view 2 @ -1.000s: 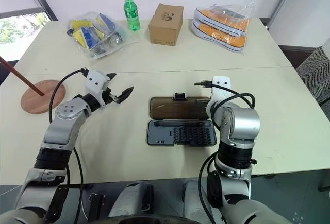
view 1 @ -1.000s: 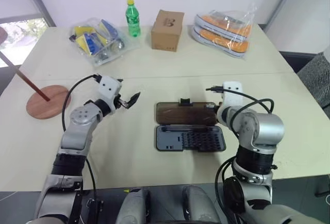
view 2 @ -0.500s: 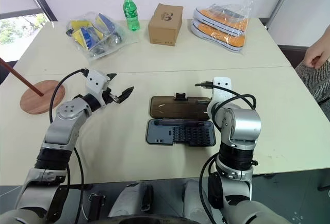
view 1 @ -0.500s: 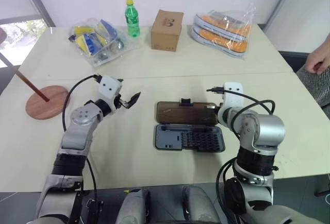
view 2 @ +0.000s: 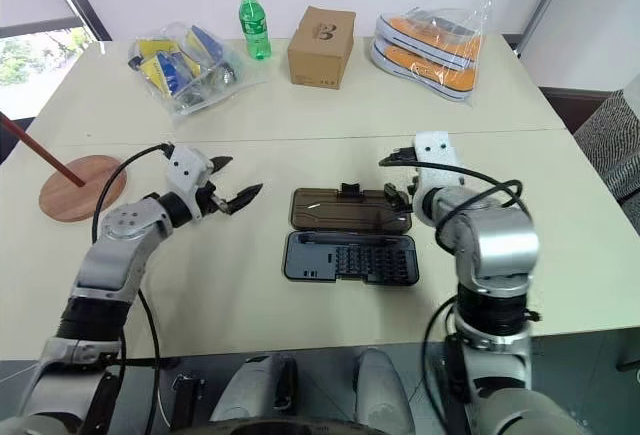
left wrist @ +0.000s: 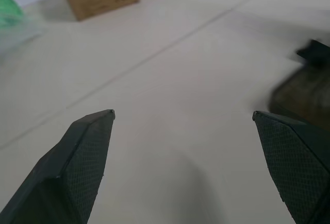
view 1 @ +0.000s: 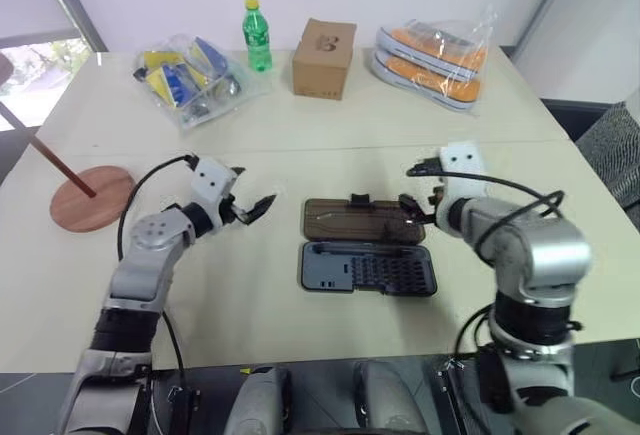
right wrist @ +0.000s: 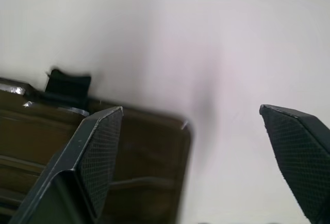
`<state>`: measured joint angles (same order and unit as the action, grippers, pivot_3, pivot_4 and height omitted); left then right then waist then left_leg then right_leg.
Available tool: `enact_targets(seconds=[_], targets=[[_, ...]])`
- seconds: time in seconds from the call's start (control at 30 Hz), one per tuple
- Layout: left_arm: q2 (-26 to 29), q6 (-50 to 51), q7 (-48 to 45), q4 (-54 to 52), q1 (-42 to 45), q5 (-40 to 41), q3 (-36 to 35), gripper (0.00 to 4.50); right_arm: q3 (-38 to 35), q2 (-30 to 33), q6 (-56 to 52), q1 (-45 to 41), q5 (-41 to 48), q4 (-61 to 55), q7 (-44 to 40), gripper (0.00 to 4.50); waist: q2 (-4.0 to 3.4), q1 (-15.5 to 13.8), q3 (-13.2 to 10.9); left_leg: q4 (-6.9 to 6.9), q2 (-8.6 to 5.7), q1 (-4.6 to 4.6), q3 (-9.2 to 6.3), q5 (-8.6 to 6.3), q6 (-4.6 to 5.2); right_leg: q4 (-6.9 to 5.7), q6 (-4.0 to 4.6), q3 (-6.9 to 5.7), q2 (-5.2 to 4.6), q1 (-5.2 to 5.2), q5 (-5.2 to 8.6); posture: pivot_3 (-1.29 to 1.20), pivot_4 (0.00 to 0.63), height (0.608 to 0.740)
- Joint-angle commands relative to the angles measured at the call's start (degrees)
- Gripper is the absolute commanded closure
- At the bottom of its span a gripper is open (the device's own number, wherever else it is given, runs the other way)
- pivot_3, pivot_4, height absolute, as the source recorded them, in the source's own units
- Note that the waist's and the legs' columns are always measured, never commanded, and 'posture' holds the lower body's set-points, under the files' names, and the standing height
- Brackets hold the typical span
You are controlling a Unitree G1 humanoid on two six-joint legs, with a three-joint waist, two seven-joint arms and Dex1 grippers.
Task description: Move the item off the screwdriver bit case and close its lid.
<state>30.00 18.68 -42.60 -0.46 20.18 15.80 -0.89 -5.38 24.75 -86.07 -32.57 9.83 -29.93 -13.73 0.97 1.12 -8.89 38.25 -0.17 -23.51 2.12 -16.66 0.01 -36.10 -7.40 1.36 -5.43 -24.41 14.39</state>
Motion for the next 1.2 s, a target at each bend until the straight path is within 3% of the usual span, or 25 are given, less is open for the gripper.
enact_targets(seconds=[0.03,0.23,0.57,0.67,0.9,1.2], targets=[[2.25,4.67,-6.38,-6.45,0.49,6.01,-0.08,0.00,0.47,5.61,9.19,-0.08,2.20,-0.99,-5.80,0.06,0.00,-0.04,0.00,0.00,0.00,0.01,0.00,0.00,0.00,0.01,0.00,0.00,0.00,0.02,0.00,0.00,0.150,0.740],[2.38,12.52,-12.22,-11.12,4.32,12.24,3.06,0.00,4.27,12.71,24.92,0.75,-0.87,8.59,-9.46,0.06,0.04,-0.20,-0.02,0.04,-0.01,0.03,-0.02,0.01,0.01,0.03,-0.01,0.01,0.01,0.10,0.00,0.00,0.150,0.740],[0.53,11.49,-14.06,-10.66,6.44,11.07,7.16,0.00,8.95,11.63,35.33,-0.07,-3.55,16.81,-10.54,0.06,0.04,-0.22,-0.02,0.04,0.03,0.04,-0.04,0.01,0.01,0.03,0.00,0.01,0.10,0.10,0.01,0.00,0.150,0.740],[-0.39,10.96,-14.03,-9.75,7.56,10.72,7.22,0.82,9.67,10.87,36.29,-0.38,-3.73,17.49,-10.65,0.00,0.04,-0.31,-0.02,0.05,0.03,0.04,-0.04,0.01,0.01,0.03,0.00,0.01,0.10,0.10,0.01,0.00,0.150,0.740],[-0.31,12.28,-16.40,-10.29,8.05,11.58,8.51,4.31,10.88,11.27,38.60,-1.05,-4.51,19.80,-12.31,0.00,0.04,-0.31,-0.02,0.05,0.02,0.04,-0.04,0.01,0.01,0.03,0.00,0.01,0.10,0.11,0.01,0.00,0.150,0.740],[2.25,14.70,-22.53,-9.05,8.14,11.68,11.98,4.45,13.03,14.90,42.35,-1.30,-5.51,22.75,-19.27,0.00,0.04,-0.30,-0.02,0.05,0.02,0.04,-0.04,0.01,0.02,0.03,0.00,0.01,0.11,0.11,0.01,0.00,0.150,0.740]])
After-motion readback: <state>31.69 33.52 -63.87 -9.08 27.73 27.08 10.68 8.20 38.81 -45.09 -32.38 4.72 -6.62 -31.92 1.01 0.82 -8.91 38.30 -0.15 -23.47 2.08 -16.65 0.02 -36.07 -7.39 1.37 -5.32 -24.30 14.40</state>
